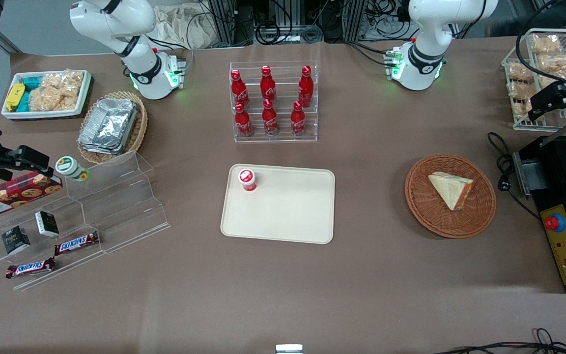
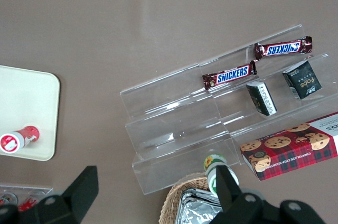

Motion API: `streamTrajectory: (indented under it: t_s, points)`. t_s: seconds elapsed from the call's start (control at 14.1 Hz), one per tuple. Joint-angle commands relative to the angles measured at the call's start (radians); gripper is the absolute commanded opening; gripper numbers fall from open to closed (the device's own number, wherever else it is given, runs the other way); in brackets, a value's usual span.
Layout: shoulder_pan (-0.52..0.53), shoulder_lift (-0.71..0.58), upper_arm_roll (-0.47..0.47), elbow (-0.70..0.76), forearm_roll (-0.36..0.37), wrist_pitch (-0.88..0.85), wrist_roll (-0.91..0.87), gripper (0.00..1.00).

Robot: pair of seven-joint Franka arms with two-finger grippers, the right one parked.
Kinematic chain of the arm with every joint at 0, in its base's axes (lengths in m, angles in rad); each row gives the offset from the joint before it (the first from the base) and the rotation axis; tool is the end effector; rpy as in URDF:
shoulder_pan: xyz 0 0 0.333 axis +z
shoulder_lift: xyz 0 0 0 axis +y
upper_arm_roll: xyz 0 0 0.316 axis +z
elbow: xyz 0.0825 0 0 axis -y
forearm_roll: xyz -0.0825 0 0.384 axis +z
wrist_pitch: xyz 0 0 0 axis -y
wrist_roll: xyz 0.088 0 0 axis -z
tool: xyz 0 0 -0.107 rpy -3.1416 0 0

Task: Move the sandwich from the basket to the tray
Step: 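Move the left gripper over the wicker basket toward the sandwich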

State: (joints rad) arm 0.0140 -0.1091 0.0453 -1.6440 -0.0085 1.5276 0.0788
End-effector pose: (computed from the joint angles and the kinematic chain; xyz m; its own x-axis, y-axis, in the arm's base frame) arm 0.5147 0.0310 0.6446 0.9998 -0.0202 -0.0063 -0.0201 -0.9997 0.0140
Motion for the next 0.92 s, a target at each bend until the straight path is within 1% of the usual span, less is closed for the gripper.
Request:
streamTrajectory:
  t_s: [0.0, 0.14, 0.28, 0.42, 0.71, 0.85]
  points:
    - [0.004, 0.032, 0.002, -0.028, 0.002, 0.040, -0.010, 1.00]
    - [0.035, 0.074, 0.007, -0.057, -0.004, 0.080, -0.010, 1.00]
    - [0.043, 0.100, 0.008, -0.127, -0.007, 0.173, -0.014, 1.00]
    - [0.055, 0.130, 0.008, -0.198, -0.019, 0.268, -0.069, 1.00]
    - [0.055, 0.245, 0.008, -0.237, -0.091, 0.364, -0.140, 1.00]
    - [0.055, 0.299, 0.008, -0.247, -0.108, 0.384, -0.163, 1.00]
